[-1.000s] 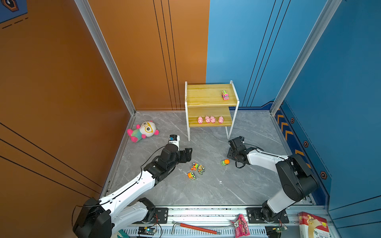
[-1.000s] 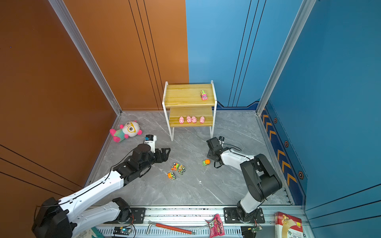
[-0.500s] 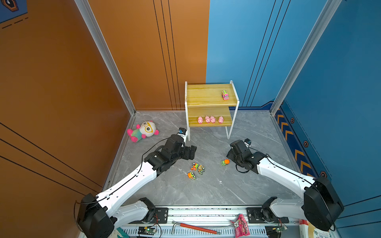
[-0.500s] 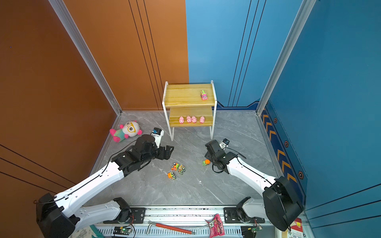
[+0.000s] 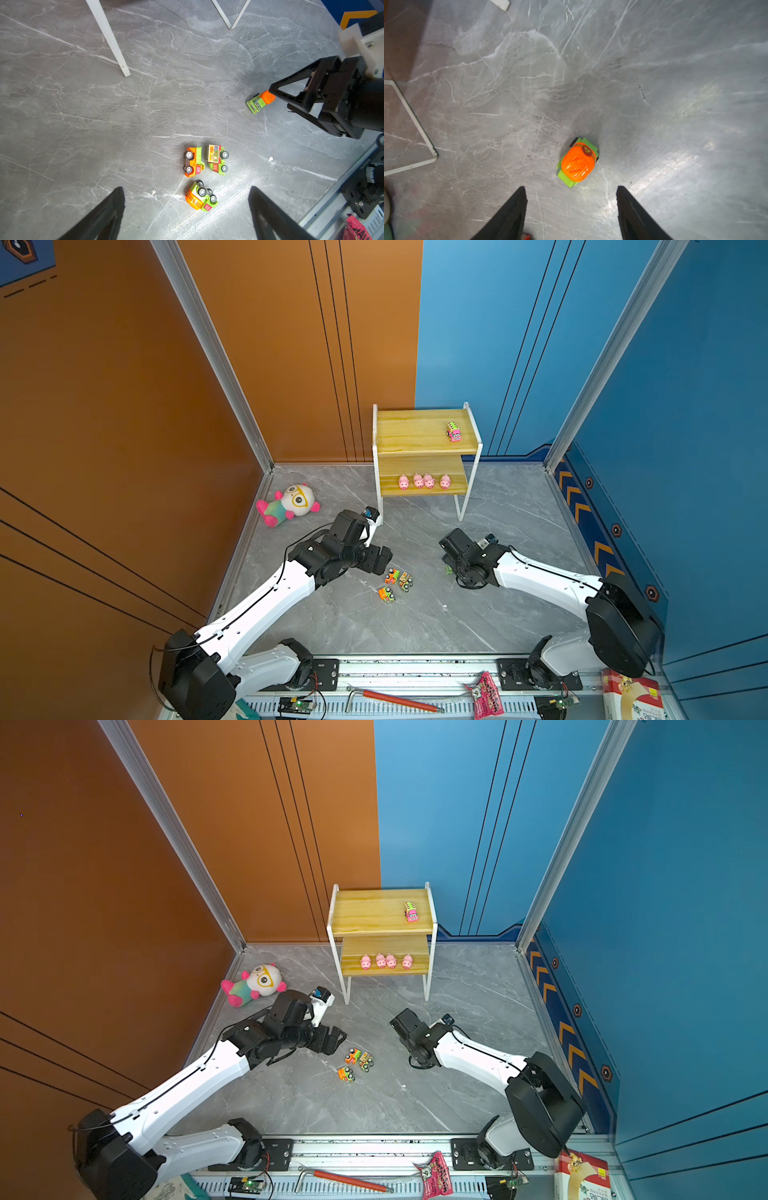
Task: Organize plastic toys on shelves
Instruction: Rotate the plastic toy at the center of the table.
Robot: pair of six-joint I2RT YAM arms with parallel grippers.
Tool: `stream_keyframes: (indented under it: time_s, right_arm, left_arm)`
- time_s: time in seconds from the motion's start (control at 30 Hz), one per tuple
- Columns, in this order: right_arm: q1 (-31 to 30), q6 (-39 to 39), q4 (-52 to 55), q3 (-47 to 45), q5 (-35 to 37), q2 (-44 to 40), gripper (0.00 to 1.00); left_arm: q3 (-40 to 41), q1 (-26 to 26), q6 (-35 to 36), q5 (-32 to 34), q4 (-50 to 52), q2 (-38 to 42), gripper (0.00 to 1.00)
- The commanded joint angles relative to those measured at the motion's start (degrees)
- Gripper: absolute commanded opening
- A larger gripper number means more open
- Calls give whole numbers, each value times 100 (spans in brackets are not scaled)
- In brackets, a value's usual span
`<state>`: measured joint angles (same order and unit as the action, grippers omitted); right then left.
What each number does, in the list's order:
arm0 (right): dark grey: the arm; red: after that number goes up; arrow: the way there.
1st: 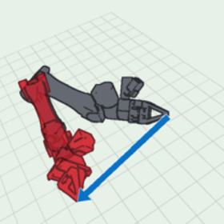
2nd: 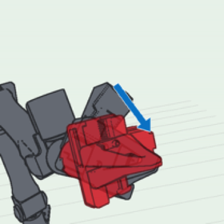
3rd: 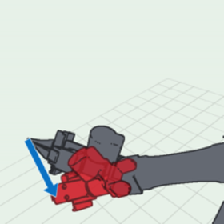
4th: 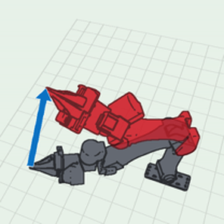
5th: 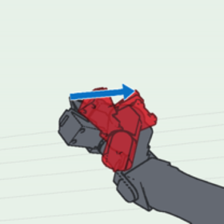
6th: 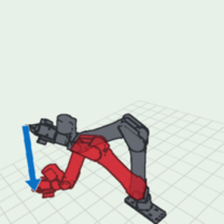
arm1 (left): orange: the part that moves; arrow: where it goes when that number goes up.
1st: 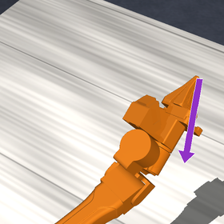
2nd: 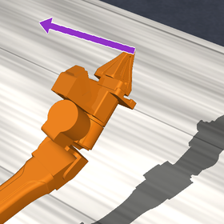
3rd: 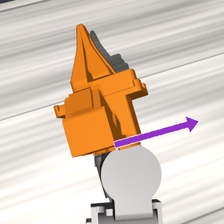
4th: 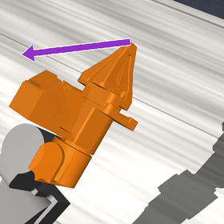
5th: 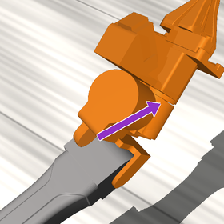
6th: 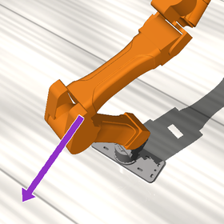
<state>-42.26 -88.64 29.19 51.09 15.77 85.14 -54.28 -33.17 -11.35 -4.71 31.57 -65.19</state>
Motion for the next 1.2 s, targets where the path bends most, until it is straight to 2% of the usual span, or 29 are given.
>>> stream_keyframes:
  time_s: [0.0, 0.37, 0.57, 0.77, 0.9, 1.17]
  right_arm:
    - [49, -347, 280, 201, 217, 237, 70]
    - [472, -136, 276, 575, -137, 1099, 64]
    - [529, 477, 218, 860, -530, 1530, 53]
    - [394, 957, 319, 952, -590, 1700, 33]
    - [376, 1725, 412, 1155, -646, 1836, 26]
    - [328, 3425, 614, 1914, -477, 2113, 28]
  left_arm:
    - [111, 81, 70, -189, 88, 239, 93]
    - [135, 229, 12, -269, 43, 265, 93]
    - [146, 361, -16, -345, 2, 256, 93]
    - [148, 491, -33, -394, -11, 272, 93]
    - [163, 538, -42, -408, -24, 278, 93]
    - [178, 683, -78, -465, -63, 294, 93]
